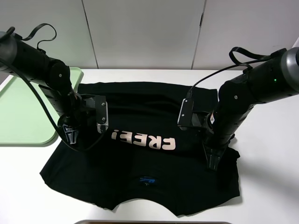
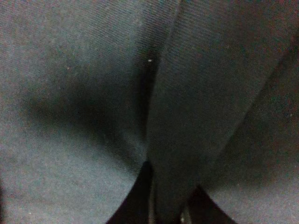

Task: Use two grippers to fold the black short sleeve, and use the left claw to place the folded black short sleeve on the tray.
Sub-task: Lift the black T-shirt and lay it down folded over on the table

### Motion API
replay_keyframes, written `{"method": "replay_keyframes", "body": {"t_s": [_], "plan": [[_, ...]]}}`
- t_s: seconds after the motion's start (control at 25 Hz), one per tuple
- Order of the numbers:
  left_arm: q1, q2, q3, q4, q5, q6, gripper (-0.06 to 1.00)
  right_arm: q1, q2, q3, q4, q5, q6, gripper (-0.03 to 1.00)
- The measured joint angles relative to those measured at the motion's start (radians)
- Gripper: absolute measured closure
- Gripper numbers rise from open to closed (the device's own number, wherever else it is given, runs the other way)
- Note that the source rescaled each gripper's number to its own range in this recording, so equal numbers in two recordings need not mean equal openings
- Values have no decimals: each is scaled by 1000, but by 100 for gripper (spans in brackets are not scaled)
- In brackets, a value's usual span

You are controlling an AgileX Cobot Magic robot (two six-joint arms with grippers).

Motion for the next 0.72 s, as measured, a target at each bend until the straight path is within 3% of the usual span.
{"method": "replay_keyframes", "body": {"t_s": [0.24, 0.72], "plan": [[0, -16, 0, 0, 10, 0, 94, 0, -24, 0, 0, 4, 0, 97], [0, -197, 0, 0, 131, 0, 94, 0, -166, 0, -2, 57, 0, 97]]}}
